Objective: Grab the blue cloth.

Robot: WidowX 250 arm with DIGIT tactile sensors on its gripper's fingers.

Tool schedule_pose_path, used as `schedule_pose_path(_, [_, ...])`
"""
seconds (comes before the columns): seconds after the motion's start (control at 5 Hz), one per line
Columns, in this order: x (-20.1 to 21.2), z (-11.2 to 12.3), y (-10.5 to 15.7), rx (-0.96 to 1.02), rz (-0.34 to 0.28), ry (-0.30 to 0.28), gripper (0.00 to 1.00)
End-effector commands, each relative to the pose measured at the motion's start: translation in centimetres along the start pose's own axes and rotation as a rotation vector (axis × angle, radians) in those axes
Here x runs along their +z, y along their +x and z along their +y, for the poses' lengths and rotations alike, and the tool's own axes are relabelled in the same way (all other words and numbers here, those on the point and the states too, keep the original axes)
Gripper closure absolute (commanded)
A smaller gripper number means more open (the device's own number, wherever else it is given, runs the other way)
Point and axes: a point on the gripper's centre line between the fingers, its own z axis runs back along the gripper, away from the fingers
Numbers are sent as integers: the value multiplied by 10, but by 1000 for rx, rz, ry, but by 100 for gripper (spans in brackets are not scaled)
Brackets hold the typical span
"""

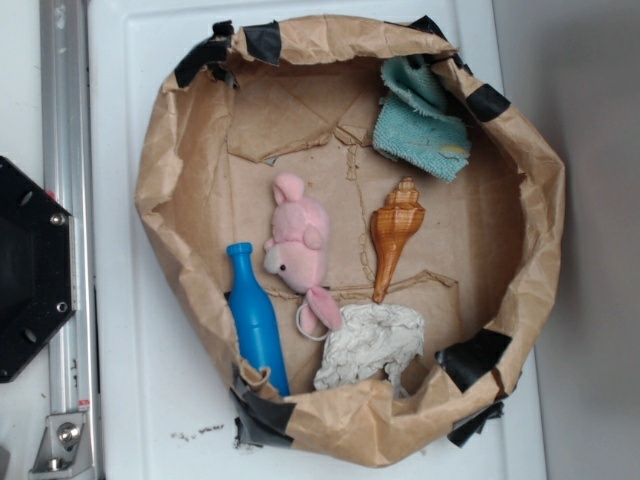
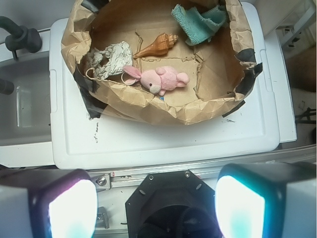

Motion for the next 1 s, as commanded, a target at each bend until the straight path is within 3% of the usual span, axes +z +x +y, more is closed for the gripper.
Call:
schedule_pose_path(0.0, [0, 0, 0, 0, 0, 0, 0])
schedule_pose_path(0.2, [-54, 32, 45, 130, -46, 134, 0])
schedule_pose_path(0.4, [-88, 49, 91, 198, -88, 203, 0])
schedule_pose_path(0.6, [-113, 62, 123, 257, -101, 246, 0])
schedule_pose_path(0.8, [-131, 55, 152, 302, -117, 208, 0])
